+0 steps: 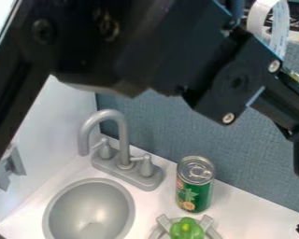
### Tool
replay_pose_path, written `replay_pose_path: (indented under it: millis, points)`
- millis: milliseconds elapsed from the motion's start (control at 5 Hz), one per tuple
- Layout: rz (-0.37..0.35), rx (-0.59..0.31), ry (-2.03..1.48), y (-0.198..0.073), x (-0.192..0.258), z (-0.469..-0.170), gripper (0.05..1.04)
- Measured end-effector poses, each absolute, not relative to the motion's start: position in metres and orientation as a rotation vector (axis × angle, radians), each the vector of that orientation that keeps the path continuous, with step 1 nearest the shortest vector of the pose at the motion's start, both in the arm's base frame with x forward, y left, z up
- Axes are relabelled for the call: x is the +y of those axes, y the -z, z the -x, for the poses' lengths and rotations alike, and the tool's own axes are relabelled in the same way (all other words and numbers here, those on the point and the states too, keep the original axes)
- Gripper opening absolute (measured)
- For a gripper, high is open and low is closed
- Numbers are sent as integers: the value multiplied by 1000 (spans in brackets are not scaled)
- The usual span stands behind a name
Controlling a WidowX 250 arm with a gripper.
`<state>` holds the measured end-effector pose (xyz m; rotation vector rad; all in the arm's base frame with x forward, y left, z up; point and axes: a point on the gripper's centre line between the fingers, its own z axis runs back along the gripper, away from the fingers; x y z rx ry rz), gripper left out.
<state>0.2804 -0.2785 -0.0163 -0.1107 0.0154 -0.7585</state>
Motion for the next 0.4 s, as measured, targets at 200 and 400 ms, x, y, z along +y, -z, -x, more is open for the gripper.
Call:
replay_pose_path:
  millis: [200, 400]
  points:
    - [124, 7, 760, 16, -278, -278, 352]
    - [103, -2, 725, 4, -266, -270, 352]
